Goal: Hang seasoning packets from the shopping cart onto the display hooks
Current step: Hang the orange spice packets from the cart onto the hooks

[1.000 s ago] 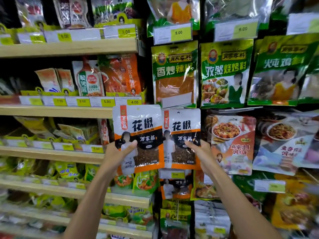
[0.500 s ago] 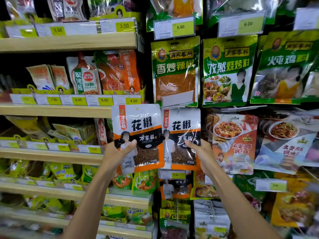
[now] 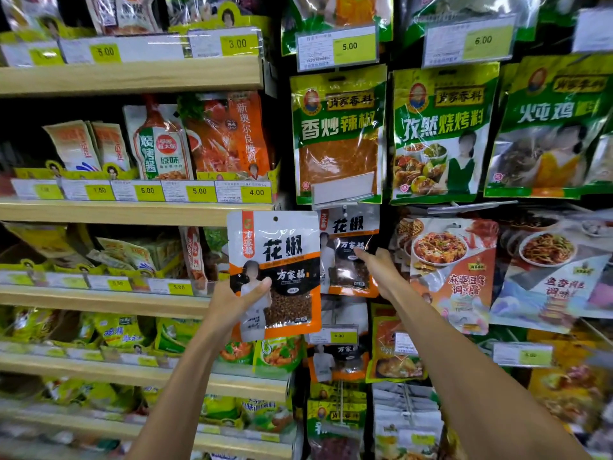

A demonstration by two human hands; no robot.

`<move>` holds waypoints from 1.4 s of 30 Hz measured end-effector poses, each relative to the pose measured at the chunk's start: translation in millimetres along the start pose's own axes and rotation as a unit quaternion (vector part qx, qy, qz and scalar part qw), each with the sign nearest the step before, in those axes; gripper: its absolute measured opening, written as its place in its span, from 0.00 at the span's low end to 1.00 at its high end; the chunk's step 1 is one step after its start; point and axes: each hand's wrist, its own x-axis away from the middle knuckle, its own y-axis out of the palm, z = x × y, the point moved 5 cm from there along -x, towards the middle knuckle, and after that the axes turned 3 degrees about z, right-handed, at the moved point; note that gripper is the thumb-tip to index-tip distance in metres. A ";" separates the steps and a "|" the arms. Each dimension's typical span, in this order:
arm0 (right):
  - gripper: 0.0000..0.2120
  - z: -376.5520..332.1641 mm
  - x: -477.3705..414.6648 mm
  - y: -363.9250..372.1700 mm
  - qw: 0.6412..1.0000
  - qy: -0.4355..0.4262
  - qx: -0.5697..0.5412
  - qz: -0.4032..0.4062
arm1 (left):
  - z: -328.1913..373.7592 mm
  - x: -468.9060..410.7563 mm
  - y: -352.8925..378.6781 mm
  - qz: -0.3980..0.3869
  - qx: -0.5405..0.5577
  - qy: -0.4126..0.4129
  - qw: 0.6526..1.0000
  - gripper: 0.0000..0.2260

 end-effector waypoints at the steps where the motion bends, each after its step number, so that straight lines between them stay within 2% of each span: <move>1: 0.30 2.4 -0.5 -1.3 1.000 0.001 0.004 0.004 | -2.5 -0.5 1.9 -0.005 0.002 0.002 1.000 0.28; 3: 0.25 8.4 6.4 -4.6 1.000 0.006 0.017 0.004 | -7.8 -1.7 6.3 -0.019 0.006 -0.002 1.000 0.21; 5: 0.21 17.6 21.7 -7.8 0.999 0.003 0.046 0.015 | -12.5 -2.0 10.2 -0.033 0.009 -0.003 0.999 0.20; 8: 0.20 37.6 53.4 -21.1 0.987 -0.022 0.117 0.107 | -20.2 2.4 20.3 -0.064 0.022 -0.014 0.998 0.23; 10: 0.18 44.3 80.5 -27.4 0.980 -0.065 0.100 0.156 | -24.2 6.0 29.3 -0.082 0.027 -0.015 0.996 0.19; 12: 0.14 41.2 98.7 -22.6 0.987 -0.092 0.048 0.124 | -26.0 8.2 39.9 -0.100 0.032 -0.018 0.994 0.20; 14: 0.18 26.7 110.0 -8.5 0.995 -0.086 -0.027 0.041 | -25.4 7.2 52.4 -0.113 0.040 -0.027 0.992 0.26; 16: 0.19 12.1 114.2 0.7 0.996 -0.081 -0.046 -0.005 | -20.5 7.1 64.9 -0.132 0.044 -0.028 0.990 0.29; 19: 0.13 -2.1 115.6 1.4 0.994 -0.101 -0.049 -0.008 | -8.3 5.4 79.0 -0.158 0.036 0.004 0.987 0.20; 21: 0.12 -5.6 115.4 -4.0 0.992 -0.113 -0.052 0.001 | 1.9 4.9 79.9 -0.147 0.010 0.039 0.988 0.16; 23: 0.09 -7.1 113.1 -10.2 0.991 -0.120 -0.054 0.008 | 18.2 2.5 70.0 -0.085 -0.034 0.111 0.990 0.10; 24: 0.08 -7.4 111.6 -13.3 0.991 -0.123 -0.052 0.012 | 29.6 1.8 59.6 -0.021 -0.063 0.163 0.984 0.06; 25: 0.07 -7.7 109.9 -16.5 0.991 -0.123 -0.050 0.017 | 43.4 2.4 46.2 0.066 -0.098 0.223 0.968 0.04; 26: 0.07 -7.6 108.3 -19.5 0.991 -0.122 -0.047 0.021 | 59.1 5.4 32.6 0.160 -0.132 0.290 0.934 0.06; 28: 0.10 -7.9 105.2 -23.9 0.991 -0.120 -0.046 0.028 | 84.5 9.7 16.1 0.297 -0.204 0.428 0.829 0.08; 30: 0.09 -9.0 101.7 -25.1 0.991 -0.119 -0.050 0.028 | 96.0 1.7 13.9 0.334 -0.280 0.506 0.744 0.09; 32: 0.07 -12.4 98.1 -22.6 0.991 -0.122 -0.051 0.024 | 96.5 -15.1 16.4 0.331 -0.354 0.522 0.702 0.10; 34: 0.07 -15.4 93.0 -18.7 0.991 -0.122 -0.054 0.021 | 89.4 -31.9 17.2 0.324 -0.396 0.515 0.688 0.10; 38: 0.12 -19.0 84.2 -14.1 0.991 -0.117 -0.060 0.029 | 73.1 -50.9 15.2 0.314 -0.414 0.514 0.682 0.10; 42: 0.06 -16.6 78.2 -15.5 0.990 -0.114 -0.067 0.046 | 64.6 -57.9 14.6 0.321 -0.403 0.522 0.679 0.10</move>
